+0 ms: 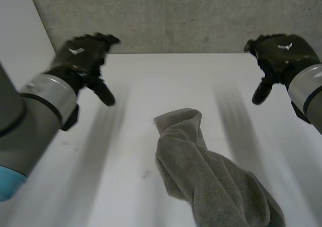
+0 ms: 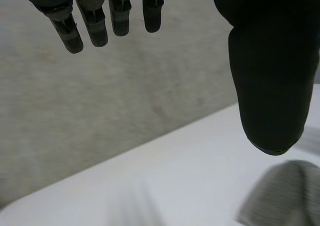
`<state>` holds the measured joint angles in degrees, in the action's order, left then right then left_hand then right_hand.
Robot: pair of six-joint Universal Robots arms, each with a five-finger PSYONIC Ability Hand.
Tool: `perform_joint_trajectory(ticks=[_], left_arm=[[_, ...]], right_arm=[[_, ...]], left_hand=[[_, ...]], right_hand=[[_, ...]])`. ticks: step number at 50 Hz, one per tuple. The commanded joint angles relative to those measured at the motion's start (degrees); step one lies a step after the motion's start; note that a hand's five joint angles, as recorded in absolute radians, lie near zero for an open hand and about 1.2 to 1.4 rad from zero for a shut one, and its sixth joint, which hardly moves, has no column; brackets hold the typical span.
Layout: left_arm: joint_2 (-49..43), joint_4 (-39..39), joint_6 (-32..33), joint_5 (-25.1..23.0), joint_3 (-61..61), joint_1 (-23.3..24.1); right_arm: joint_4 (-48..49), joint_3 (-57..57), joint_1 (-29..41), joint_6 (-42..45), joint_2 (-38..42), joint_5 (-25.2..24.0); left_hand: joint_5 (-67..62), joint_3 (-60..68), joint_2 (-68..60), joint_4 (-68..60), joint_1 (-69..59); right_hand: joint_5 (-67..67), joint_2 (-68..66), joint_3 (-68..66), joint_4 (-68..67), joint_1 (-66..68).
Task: Fold the towel.
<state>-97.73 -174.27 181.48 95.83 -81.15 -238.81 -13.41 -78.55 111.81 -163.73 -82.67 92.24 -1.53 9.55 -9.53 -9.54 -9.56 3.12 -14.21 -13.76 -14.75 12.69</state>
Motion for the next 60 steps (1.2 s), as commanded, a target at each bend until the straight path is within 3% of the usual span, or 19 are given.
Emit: perform_joint_trajectory(ticks=[1,4,9,14,23,30,31,33,35,37,40,42,43,45,47,49,55,58,60], left_arm=[[-6.93,-2.91,0.11,-8.28,-0.95,2.21],[-10.8,-3.79,0.02,-10.75,-0.25,3.52],[-16.69,-4.93,0.02,-12.42,0.9,5.37],[-21.27,-7.21,0.28,-12.86,0.9,7.13],[-24.97,-11.35,0.11,-13.13,-0.77,8.45],[-25.85,-11.44,0.19,-16.56,-2.26,10.47],[-25.76,-11.44,0.28,-16.73,-2.52,10.82],[-25.41,-11.44,0.28,-16.65,-2.53,11.0],[-25.15,-11.44,0.28,-16.47,-2.35,11.0],[-23.75,-11.44,0.28,-14.63,-1.39,10.82],[-22.68,-11.53,0.28,-12.87,-0.59,10.65],[-20.67,-12.32,0.28,-7.01,1.42,9.77],[-20.66,-12.32,0.28,-6.98,1.43,9.77],[-17.26,-12.85,-0.33,-0.33,2.92,8.63],[-14.97,-12.94,-0.42,2.31,2.92,7.84],[-13.21,-12.94,-0.42,3.82,2.75,8.01],[-5.66,-12.41,-2.26,4.54,-3.56,9.67],[-0.03,-12.41,-2.88,4.19,-10.31,10.64],[2.08,-12.41,-2.62,4.01,-14.0,10.91]], right_arm=[[-7.23,-5.54,-0.71,0.52,-0.03,-3.98],[-8.57,-7.49,-1.68,0.34,-0.03,-6.02],[-10.76,-15.64,-7.12,-1.32,-0.12,-15.83],[-10.06,-21.8,-9.41,-5.18,-0.03,-21.12],[-1.27,-30.26,-8.62,-7.13,1.9,-21.31],[5.84,-30.26,-8.54,-6.95,1.99,-18.5],[5.85,-30.26,-8.54,-6.95,1.99,-18.5],[7.42,-29.03,-8.45,-7.04,2.25,-18.32],[7.86,-28.16,-8.45,-6.95,2.77,-18.32],[7.96,-27.09,-8.1,-7.04,3.75,-18.41],[8.48,-24.03,-6.44,-7.3,5.67,-18.94],[9.54,-21.38,-5.37,-7.21,6.21,-18.59],[11.45,-18.25,-4.59,-7.13,6.47,-18.32],[14.11,-15.05,-4.05,-7.04,6.38,-18.15],[17.54,-12.24,-3.79,-6.77,6.12,-17.71],[23.49,-7.43,-3.18,-6.6,5.42,-15.35],[25.36,-5.12,0.87,-6.6,3.83,-13.58],[23.69,-5.56,4.65,-6.34,4.1,-14.37],[18.45,-8.97,7.36,-5.64,5.06,-17.77]], left_hand=[[0.14,1.84,-1.86,-1.85,-1.83],[0.14,1.84,-1.86,-1.85,-1.83],[-0.2,2.17,-2.2,-2.18,-2.17],[-1.7,3.68,-3.7,-3.69,-3.67],[-18.69,20.66,-20.68,-20.67,-20.66],[-34.85,36.83,-36.85,-36.83,-36.82],[-41.85,43.82,-43.84,-43.83,-43.82],[-48.41,50.39,-50.41,-50.39,-50.38],[-54.53,56.51,-56.53,-56.52,-56.5],[-68.4,70.38,-70.4,-70.39,-70.38],[-68.47,70.45,-70.47,-70.46,-70.44],[-68.47,70.45,-70.47,-70.46,-70.44],[-68.47,70.45,-70.47,-70.46,-70.44],[-68.47,70.45,-70.47,-70.46,-70.44],[-68.47,70.45,-70.47,-70.46,-70.44],[-68.47,70.45,-70.47,-70.46,-70.44],[-68.47,70.45,-70.47,-70.46,-70.44],[-68.47,70.45,-70.47,-70.46,-70.44],[-68.47,70.45,-70.47,-70.46,-70.44]], right_hand=[[-3.12,4.21,3.76,4.75,-2.69],[-3.12,4.21,3.76,4.75,-2.69],[0.33,0.76,0.31,1.3,0.75],[0.0,1.09,0.65,1.63,0.42],[2.18,-1.09,-1.54,-0.55,2.6],[39.59,-38.5,-38.95,-37.97,40.02],[39.69,-38.6,-39.05,-38.06,40.11],[56.78,-55.69,-56.14,-55.15,57.2],[63.51,-62.42,-62.87,-61.88,63.93],[66.88,-65.79,-66.24,-65.25,67.31],[66.88,-65.79,-66.24,-65.25,67.31],[66.88,-65.79,-66.24,-65.25,67.31],[66.88,-65.79,-66.24,-65.25,67.31],[66.88,-65.79,-66.24,-65.25,67.31],[66.88,-65.79,-66.24,-65.25,67.31],[66.88,-65.79,-66.24,-65.25,67.31],[66.88,-65.79,-66.24,-65.25,67.31],[66.88,-65.79,-66.24,-65.25,67.31],[66.88,-65.79,-66.24,-65.25,67.31]])
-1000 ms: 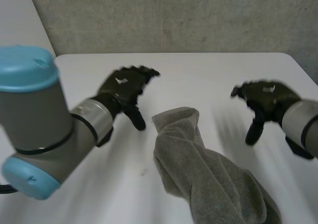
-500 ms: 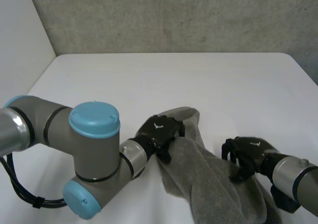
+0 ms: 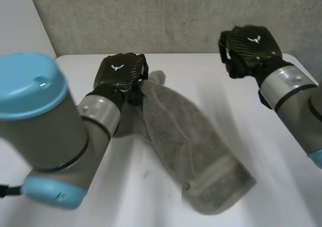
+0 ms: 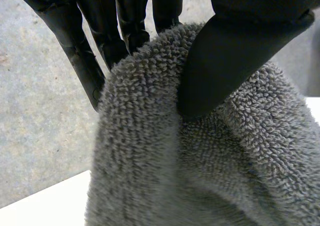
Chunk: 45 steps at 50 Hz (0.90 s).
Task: Fold the towel.
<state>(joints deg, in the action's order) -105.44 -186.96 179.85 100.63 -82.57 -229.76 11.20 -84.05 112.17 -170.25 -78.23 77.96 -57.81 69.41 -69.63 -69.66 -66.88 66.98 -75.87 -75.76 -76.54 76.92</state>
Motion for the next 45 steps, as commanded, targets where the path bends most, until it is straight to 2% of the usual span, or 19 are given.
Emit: perform_joint_trajectory(ticks=[1,2,7,8,9,10,11,12,13,14,15,16,17,20,28,32,37,41,45], left_arm=[[11.03,0.28,-0.73,-0.88,-16.09,1.95],[11.04,0.28,-0.73,-0.88,-16.13,1.95],[12.01,1.6,-0.64,-0.79,-23.51,2.39],[11.92,2.81,-0.64,-0.79,-24.99,2.48],[11.92,4.31,-0.64,-0.88,-26.05,2.48],[11.92,4.32,-0.64,-0.88,-26.06,2.48],[11.83,5.89,-0.55,-0.88,-26.67,2.22],[11.83,7.38,-0.46,-0.88,-26.94,1.95],[11.83,7.4,-0.46,-0.88,-26.94,1.95],[11.83,8.61,-0.55,-0.79,-26.85,1.86],[11.92,9.5,-0.46,-0.79,-26.68,1.6],[11.92,9.51,-0.46,-0.79,-26.68,1.6],[12.09,10.2,-0.46,-0.79,-26.68,1.16],[13.06,11.0,-0.46,-0.79,-26.5,0.11],[16.14,11.0,-0.46,-1.14,-23.44,-2.01],[16.23,10.74,-0.46,-1.14,-20.61,-2.36],[15.61,10.3,-0.46,-2.2,-15.51,-5.35],[11.77,9.16,-0.64,-7.01,-9.91,-10.95],[5.15,9.24,-0.55,-10.63,-5.85,-13.08]], right_arm=[[-6.19,-3.49,7.01,0.89,0.63,-3.52],[-8.71,-5.14,7.62,2.02,1.58,-5.35],[-14.54,-7.09,8.15,7.3,4.58,-6.07],[-15.93,-7.18,7.54,8.17,4.75,-5.11],[-15.94,-7.18,7.53,8.18,4.76,-5.1],[-16.64,-7.35,7.36,8.09,4.67,-3.71],[-16.82,-7.27,7.01,7.74,4.58,-1.52],[-16.82,-7.27,7.01,7.74,4.58,-1.5],[-16.82,-7.27,6.75,7.48,4.49,0.5],[-16.82,-7.27,6.13,7.22,4.32,2.44],[-16.82,-7.27,6.13,7.21,4.32,2.46],[-16.73,-7.27,4.91,6.95,4.14,4.2],[-16.73,-7.27,4.9,6.95,4.14,4.22],[-16.82,-7.97,2.17,6.95,3.44,5.18],[-16.91,-14.03,0.68,7.21,1.77,3.78],[-16.82,-16.22,0.42,6.78,1.77,3.43],[-16.65,-16.67,0.59,5.64,2.29,3.6],[-15.33,-16.85,0.68,5.1,2.74,3.6],[-10.86,-18.07,0.68,4.84,3.7,3.51]], left_hand=[[-12.19,10.59,-10.37,-10.34,-13.12],[-12.19,10.59,-10.37,-10.34,-13.12],[-12.19,10.59,-10.37,-10.34,-13.12],[-12.19,10.59,-10.37,-10.34,-13.12],[-12.19,10.59,-10.37,-10.34,-13.12],[-12.19,10.59,-10.37,-10.34,-13.12],[-6.88,5.29,-5.07,-5.03,-7.81],[2.5,-4.09,4.31,4.35,1.57],[2.59,-4.19,4.41,4.44,1.66],[13.25,-14.85,15.07,15.1,12.32],[25.01,-26.61,26.83,26.86,24.08],[25.13,-26.73,26.95,26.98,24.2],[33.13,-34.72,34.94,34.97,32.2],[37.74,-39.33,39.55,39.59,36.81],[44.47,-46.06,46.28,46.31,43.53],[44.65,-46.24,46.46,46.49,43.71],[43.47,-45.06,45.28,45.32,42.54],[43.3,-44.9,45.12,45.15,42.37],[43.3,-44.9,45.12,45.15,42.37]], right_hand=[[3.02,-4.13,-4.24,-3.46,3.08],[3.02,-4.13,-4.24,-3.46,3.08],[-0.12,-1.0,-1.11,-0.32,-0.05],[-26.6,25.48,25.37,26.15,-26.53],[-26.86,25.75,25.64,26.42,-26.8],[-40.02,38.91,38.8,39.58,-39.95],[-51.48,50.36,50.25,51.03,-51.41],[-51.59,50.48,50.37,51.15,-51.52],[-62.25,61.13,61.02,61.81,-62.18],[-66.98,65.87,65.76,66.54,-66.92],[-66.98,65.87,65.76,66.54,-66.92],[-66.98,65.87,65.76,66.54,-66.92],[-66.98,65.87,65.76,66.54,-66.92],[-66.98,65.87,65.76,66.54,-66.92],[-66.98,65.87,65.76,66.54,-66.92],[-66.98,65.87,65.76,66.54,-66.92],[-66.98,65.87,65.76,66.54,-66.92],[-64.21,63.09,62.98,63.77,-64.14],[-62.69,61.58,61.47,62.25,-62.63]])
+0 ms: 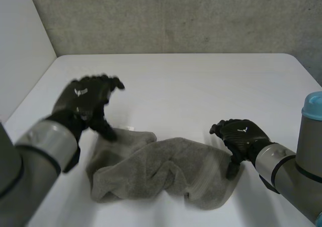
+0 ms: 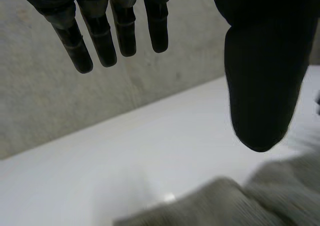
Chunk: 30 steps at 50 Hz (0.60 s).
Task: Fold the towel.
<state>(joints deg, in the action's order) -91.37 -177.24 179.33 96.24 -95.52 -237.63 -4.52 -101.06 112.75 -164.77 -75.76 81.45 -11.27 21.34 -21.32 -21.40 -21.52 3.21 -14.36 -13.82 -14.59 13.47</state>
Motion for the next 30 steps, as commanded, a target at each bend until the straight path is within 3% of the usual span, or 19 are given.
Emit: perform_joint_trajectory(ticks=[1,13,21,30], left_arm=[[-11.79,-0.22,-0.03,-7.29,9.54,-5.56],[-32.01,9.8,3.38,-10.72,22.13,-6.09],[-35.54,9.45,9.36,-10.81,21.52,-6.27],[-35.81,9.45,10.86,-10.81,20.11,-6.27]], right_arm=[[6.35,-1.51,0.01,-0.64,1.75,0.03],[10.41,-2.66,0.63,-0.11,6.59,-0.06],[12.87,-3.36,0.63,0.15,7.38,-0.15],[13.75,-3.62,0.8,0.33,9.05,-2.17]], left_hand=[[-3.24,3.17,-3.19,-3.12,-3.0],[-1.9,1.83,-1.85,-1.77,-1.65],[1.45,-1.52,1.5,1.58,1.7],[1.64,-1.71,1.68,1.76,1.88]], right_hand=[[1.08,0.07,-0.47,0.3,0.82],[6.13,-4.98,-5.52,-4.74,5.86],[10.0,-8.85,-9.39,-8.61,9.73],[14.87,-13.72,-14.26,-13.49,14.61]])
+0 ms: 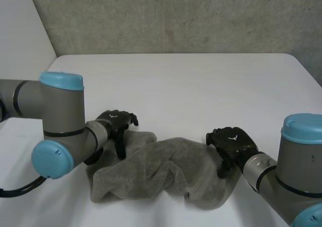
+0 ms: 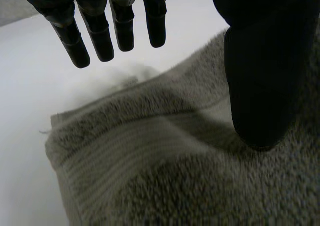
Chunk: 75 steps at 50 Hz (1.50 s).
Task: Fold the towel.
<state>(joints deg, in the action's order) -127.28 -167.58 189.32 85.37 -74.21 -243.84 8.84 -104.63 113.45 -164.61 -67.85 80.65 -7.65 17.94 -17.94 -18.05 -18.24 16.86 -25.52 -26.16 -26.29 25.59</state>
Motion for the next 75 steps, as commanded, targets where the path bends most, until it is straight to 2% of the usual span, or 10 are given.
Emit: perform_joint_trajectory(ticks=[1,12,22,31,38,44,48,57,63,75], left_arm=[[0.19,-0.21,0.87,0.15,-1.2,-0.05],[-0.25,-0.12,0.96,0.23,-1.29,-0.05],[-2.27,-0.21,1.93,0.32,-1.38,-0.05],[-2.45,-1.78,3.07,0.58,-0.94,-0.05],[-2.36,-3.37,3.16,0.85,-0.77,-0.05],[-2.53,-4.33,5.08,1.03,-0.5,-0.14],[-2.45,-7.92,7.46,3.82,2.21,-0.49],[2.04,-19.37,5.88,13.68,14.26,-0.76],[7.65,-29.55,-2.62,16.58,15.07,-0.76],[8.02,-31.05,-6.51,15.0,-8.65,-1.81]], right_arm=[[0.39,-0.05,0.1,0.17,1.23,-1.37],[0.48,0.39,0.1,0.26,2.11,-1.29],[1.62,0.92,0.1,0.35,1.85,-1.37],[2.15,2.59,0.01,4.04,0.27,-1.29],[5.21,4.87,-0.42,9.13,-2.98,-1.02],[9.52,7.59,-0.51,10.54,-3.69,-1.11],[12.17,9.97,-0.43,12.12,-2.99,-1.2],[30.14,20.51,-0.07,20.38,-0.44,-0.76],[45.99,19.91,-0.16,20.21,-0.35,-0.94],[27.81,11.73,-0.86,20.83,4.13,-6.91]], left_hand=[[-2.15,1.87,-1.87,-1.75,-1.56],[-4.0,3.71,-3.71,-3.6,-3.4],[-9.89,9.6,-9.6,-9.49,-9.3],[-16.26,15.98,-15.98,-15.86,-15.67],[-33.78,33.49,-33.49,-33.38,-33.18],[-60.77,60.48,-60.48,-60.37,-60.18],[-62.35,62.06,-62.06,-61.95,-61.76],[-62.35,62.06,-62.06,-61.95,-61.76],[-62.35,62.06,-62.06,-61.95,-61.76],[-62.35,62.06,-62.06,-61.95,-61.76]], right_hand=[[1.73,-3.07,-2.42,-2.29,3.0],[6.27,-7.61,-6.97,-6.84,7.54],[53.08,-54.42,-53.78,-53.65,54.35],[53.14,-54.48,-53.84,-53.71,54.41],[53.14,-54.48,-53.84,-53.71,54.41],[53.14,-54.48,-53.84,-53.71,54.41],[53.14,-54.48,-53.84,-53.71,54.41],[53.14,-54.48,-53.84,-53.71,54.41],[53.14,-54.48,-53.84,-53.71,54.41],[53.14,-54.48,-53.84,-53.71,54.41]])
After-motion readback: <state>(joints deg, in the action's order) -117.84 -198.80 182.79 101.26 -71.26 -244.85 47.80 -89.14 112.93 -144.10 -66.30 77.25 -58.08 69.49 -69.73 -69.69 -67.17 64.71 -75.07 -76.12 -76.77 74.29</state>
